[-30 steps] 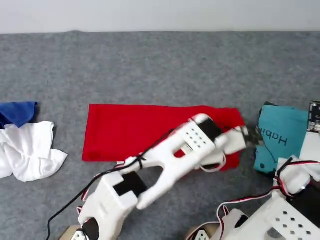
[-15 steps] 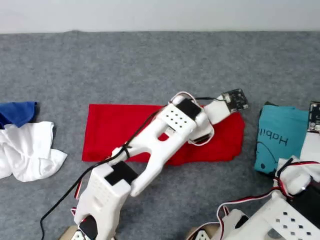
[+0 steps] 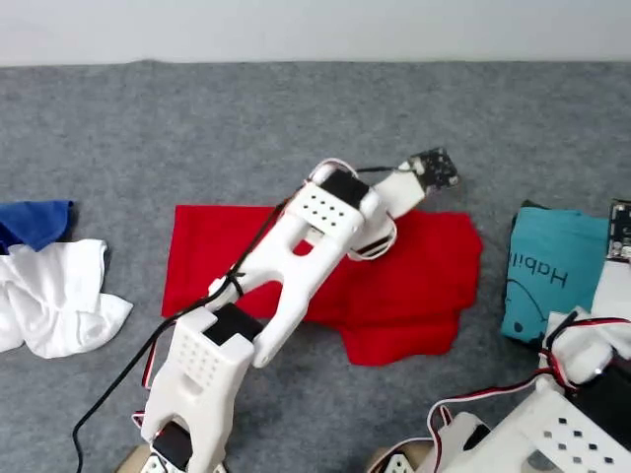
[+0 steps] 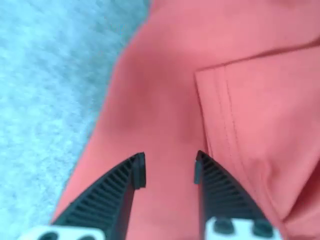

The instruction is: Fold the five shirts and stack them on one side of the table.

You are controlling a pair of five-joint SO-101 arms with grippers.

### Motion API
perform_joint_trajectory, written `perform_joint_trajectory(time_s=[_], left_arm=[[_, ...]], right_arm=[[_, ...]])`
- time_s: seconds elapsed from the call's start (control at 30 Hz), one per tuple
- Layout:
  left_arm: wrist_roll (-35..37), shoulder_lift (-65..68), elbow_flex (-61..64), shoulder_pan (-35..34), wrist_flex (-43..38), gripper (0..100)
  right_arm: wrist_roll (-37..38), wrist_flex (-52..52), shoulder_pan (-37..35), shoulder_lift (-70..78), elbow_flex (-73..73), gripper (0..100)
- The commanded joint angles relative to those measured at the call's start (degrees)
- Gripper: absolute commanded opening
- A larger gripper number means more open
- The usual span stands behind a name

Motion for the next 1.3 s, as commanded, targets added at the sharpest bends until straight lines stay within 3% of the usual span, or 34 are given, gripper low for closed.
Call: perform_joint_trajectory(time_s=[0.0, 0.27, 0.4, 0.57, 0.8, 1.27], left_arm=[[-0.26, -0.88, -8.22, 0.70, 6.86, 17], [-0.18, -0.35, -16.92, 7.82, 23.21, 17], [-0.35, -0.26, -12.26, 6.95, 22.95, 17], [-0.53, 2.11, -4.44, 2.55, 16.97, 17], [-4.31, 7.30, -4.00, -2.99, 15.12, 17], [-3.87, 3.60, -20.18, 3.96, 22.68, 17]], right_arm=[[-0.44, 2.15, 0.48, -0.84, -2.90, 1.1], [-0.53, 2.15, 0.48, -0.84, -2.90, 1.1], [-0.53, 2.15, 0.48, -0.84, -2.90, 1.1], [-0.53, 2.15, 0.48, -0.84, -2.90, 1.1], [-0.53, 2.15, 0.48, -0.84, -2.90, 1.1], [-0.53, 2.15, 0.48, -0.92, -2.99, 1.1]])
